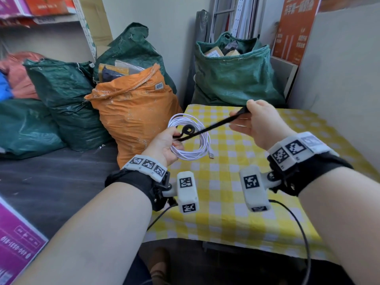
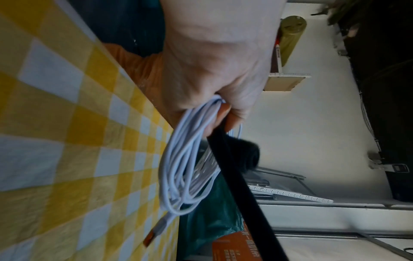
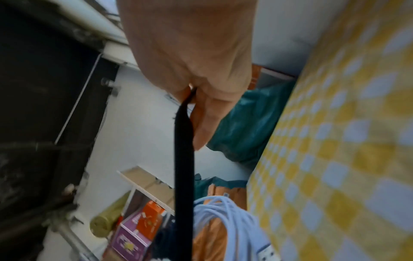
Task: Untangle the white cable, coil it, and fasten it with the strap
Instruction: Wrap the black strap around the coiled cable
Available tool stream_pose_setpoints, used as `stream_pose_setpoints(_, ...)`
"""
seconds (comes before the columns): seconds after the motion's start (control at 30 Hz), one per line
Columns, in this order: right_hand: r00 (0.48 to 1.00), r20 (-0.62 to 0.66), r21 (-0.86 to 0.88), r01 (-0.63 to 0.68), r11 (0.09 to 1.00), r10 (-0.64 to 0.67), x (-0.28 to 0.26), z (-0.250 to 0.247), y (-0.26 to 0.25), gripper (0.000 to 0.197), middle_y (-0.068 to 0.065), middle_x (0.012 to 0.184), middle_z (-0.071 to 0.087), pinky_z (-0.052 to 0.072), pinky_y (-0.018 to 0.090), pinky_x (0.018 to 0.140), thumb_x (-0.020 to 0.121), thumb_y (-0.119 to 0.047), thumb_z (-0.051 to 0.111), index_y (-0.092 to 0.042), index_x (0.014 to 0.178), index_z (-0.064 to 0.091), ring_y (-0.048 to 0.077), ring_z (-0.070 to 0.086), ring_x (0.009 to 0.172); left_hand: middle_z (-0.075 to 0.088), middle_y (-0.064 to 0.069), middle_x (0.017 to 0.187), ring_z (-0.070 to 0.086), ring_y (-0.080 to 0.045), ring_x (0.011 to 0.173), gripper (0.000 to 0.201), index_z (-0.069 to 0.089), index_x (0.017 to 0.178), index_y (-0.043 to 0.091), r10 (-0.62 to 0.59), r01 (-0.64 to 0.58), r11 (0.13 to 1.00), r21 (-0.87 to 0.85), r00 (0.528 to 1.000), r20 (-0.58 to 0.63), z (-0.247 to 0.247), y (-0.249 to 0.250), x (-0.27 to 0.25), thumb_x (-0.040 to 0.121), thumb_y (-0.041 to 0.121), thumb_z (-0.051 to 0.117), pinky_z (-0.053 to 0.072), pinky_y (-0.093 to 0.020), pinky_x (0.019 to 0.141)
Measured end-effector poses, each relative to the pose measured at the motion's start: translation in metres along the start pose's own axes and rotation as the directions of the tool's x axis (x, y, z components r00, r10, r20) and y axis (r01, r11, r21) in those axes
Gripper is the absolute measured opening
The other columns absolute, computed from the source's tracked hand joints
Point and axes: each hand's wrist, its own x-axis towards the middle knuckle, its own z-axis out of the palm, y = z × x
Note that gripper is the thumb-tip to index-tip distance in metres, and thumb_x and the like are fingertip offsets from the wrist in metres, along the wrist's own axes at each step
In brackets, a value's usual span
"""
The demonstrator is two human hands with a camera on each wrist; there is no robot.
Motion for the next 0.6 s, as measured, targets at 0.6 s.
stream_pose_setpoints(0.6,0.976,0.215,-0.832,0.199,0.517,-0.030,-0.002,0.001,0.027,0.006,-0.004,0.067,0.055,0.037,0.023,0.049,0.081,-0.016,0.061,-0.015,0.075,0.063,0.011,0.049,0.059,0.050,0.002,0.048,0.028,-0.004,0.027,0.024,0.044,0.073,0.014,-0.008,-0.026,0.989,0.145,0.974,0.227,0.016,-0.001,-0.001,0.096,0.011,0.045,0.022,-0.013,0.030)
